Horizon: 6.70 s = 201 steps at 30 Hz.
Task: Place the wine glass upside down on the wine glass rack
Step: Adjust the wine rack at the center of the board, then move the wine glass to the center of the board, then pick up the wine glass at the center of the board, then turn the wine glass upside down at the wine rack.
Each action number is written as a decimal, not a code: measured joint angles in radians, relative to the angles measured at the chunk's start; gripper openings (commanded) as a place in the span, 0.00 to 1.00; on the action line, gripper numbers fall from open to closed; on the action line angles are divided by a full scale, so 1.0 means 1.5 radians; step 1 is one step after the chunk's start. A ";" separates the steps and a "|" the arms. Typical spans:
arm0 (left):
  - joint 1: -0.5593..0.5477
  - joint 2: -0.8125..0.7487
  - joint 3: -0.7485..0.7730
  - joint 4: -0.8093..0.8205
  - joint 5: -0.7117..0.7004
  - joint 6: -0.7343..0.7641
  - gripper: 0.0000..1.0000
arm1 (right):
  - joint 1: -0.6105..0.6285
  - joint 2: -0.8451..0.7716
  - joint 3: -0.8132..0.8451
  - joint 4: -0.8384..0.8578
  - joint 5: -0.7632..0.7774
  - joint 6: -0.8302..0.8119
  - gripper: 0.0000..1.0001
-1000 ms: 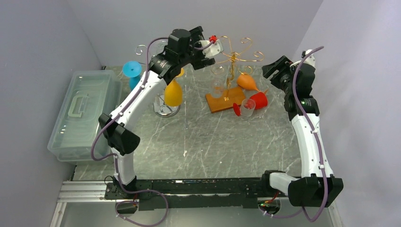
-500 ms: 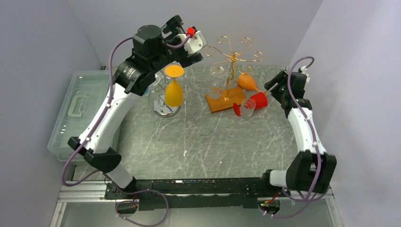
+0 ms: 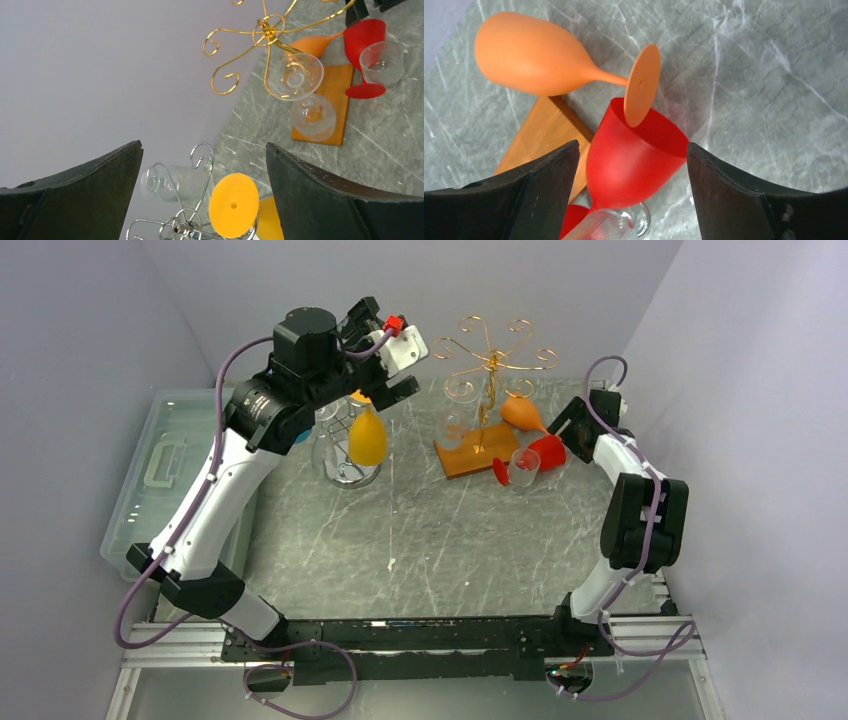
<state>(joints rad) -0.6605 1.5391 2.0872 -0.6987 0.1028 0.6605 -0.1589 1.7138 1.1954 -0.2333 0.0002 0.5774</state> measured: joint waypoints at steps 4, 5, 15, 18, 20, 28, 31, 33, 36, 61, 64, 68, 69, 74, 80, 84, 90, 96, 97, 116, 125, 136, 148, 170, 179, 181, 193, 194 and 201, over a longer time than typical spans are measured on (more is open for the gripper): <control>-0.001 -0.005 -0.012 -0.014 0.004 0.000 0.99 | -0.005 0.042 0.013 0.019 -0.007 -0.018 0.75; -0.001 -0.007 -0.014 -0.018 0.004 0.000 0.99 | -0.005 0.050 0.016 0.022 -0.010 -0.020 0.72; -0.003 -0.025 -0.048 -0.022 0.005 0.000 0.99 | -0.012 0.053 -0.032 0.086 -0.068 -0.011 0.48; -0.006 -0.026 -0.054 -0.021 0.005 0.000 1.00 | -0.017 0.006 -0.097 0.124 -0.087 0.012 0.44; -0.008 -0.030 -0.062 -0.022 0.005 0.000 1.00 | -0.014 -0.034 -0.148 0.138 -0.100 0.027 0.41; -0.017 -0.045 -0.072 -0.032 0.006 0.000 1.00 | 0.001 -0.180 -0.288 0.146 -0.112 0.065 0.44; -0.022 -0.048 -0.072 -0.033 0.006 0.000 1.00 | 0.004 -0.218 -0.314 0.137 -0.114 0.071 0.54; -0.024 -0.048 -0.072 -0.033 0.006 0.000 0.99 | 0.005 -0.225 -0.315 0.130 -0.123 0.071 0.59; -0.033 -0.048 -0.072 -0.038 0.005 0.000 0.99 | 0.005 -0.219 -0.314 0.124 -0.140 0.071 0.58; -0.072 -0.032 -0.052 -0.062 -0.010 0.001 0.99 | 0.000 -0.187 -0.360 0.166 -0.275 0.094 0.66; -0.075 -0.030 -0.051 -0.062 -0.014 0.004 1.00 | -0.011 -0.143 -0.348 0.198 -0.323 0.095 0.62; -0.077 -0.025 -0.049 -0.062 -0.015 0.006 0.99 | -0.020 -0.086 -0.315 0.239 -0.376 0.093 0.55; -0.078 -0.025 -0.049 -0.062 -0.016 0.006 0.99 | -0.022 -0.075 -0.309 0.248 -0.388 0.093 0.55; -0.079 -0.025 -0.049 -0.062 -0.020 0.006 1.00 | -0.030 -0.042 -0.292 0.267 -0.429 0.088 0.57; -0.080 -0.025 -0.049 -0.062 -0.022 0.007 0.99 | -0.033 -0.022 -0.271 0.265 -0.444 0.063 0.56; -0.081 -0.025 -0.049 -0.062 -0.024 0.008 0.99 | -0.036 -0.006 -0.260 0.271 -0.465 0.062 0.40; -0.084 -0.025 -0.049 -0.062 -0.027 0.009 0.99 | -0.037 -0.015 -0.266 0.287 -0.482 0.064 0.14; -0.086 -0.025 -0.049 -0.061 -0.027 0.009 1.00 | -0.038 -0.113 -0.313 0.271 -0.474 0.100 0.00; -0.087 -0.025 -0.049 -0.061 -0.027 0.009 0.99 | -0.037 -0.138 -0.315 0.263 -0.470 0.100 0.00; -0.095 -0.025 -0.046 -0.063 0.000 -0.095 0.99 | -0.022 -0.591 -0.262 0.107 -0.325 0.107 0.00; -0.095 -0.025 -0.062 -0.084 0.082 -0.276 0.99 | 0.004 -0.690 -0.129 0.009 -0.355 0.110 0.00; -0.095 0.054 -0.070 -0.087 0.188 -0.389 0.99 | 0.012 -0.706 -0.039 -0.018 -0.400 0.156 0.00; -0.095 0.139 0.025 -0.070 0.248 -0.453 0.91 | 0.017 -0.684 -0.017 0.027 -0.425 0.206 0.00; -0.088 0.171 0.100 0.022 0.158 -0.253 0.00 | 0.029 -0.680 -0.071 0.102 -0.517 0.271 0.99; -0.095 0.010 -0.079 0.128 0.108 0.092 0.00 | 0.034 -0.662 0.083 -0.154 -0.543 0.057 1.00; -0.098 -0.018 -0.105 0.148 0.113 0.147 0.00 | 0.043 -0.661 0.109 -0.177 -0.557 0.009 1.00; -0.143 -0.089 -0.229 0.199 0.199 0.361 0.00 | 0.214 -0.570 0.015 0.012 -0.626 -0.013 1.00; -0.147 -0.090 -0.234 0.199 0.202 0.373 0.00 | 0.246 -0.552 0.015 0.011 -0.616 -0.027 1.00; -0.160 -0.092 -0.239 0.199 0.208 0.426 0.00 | 0.321 -0.550 -0.035 0.010 -0.578 -0.111 1.00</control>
<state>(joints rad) -0.9012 1.4014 1.7290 -0.4007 0.4145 1.2991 0.3225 0.8886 1.1423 -0.2184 -0.8661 0.4107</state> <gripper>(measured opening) 0.030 0.994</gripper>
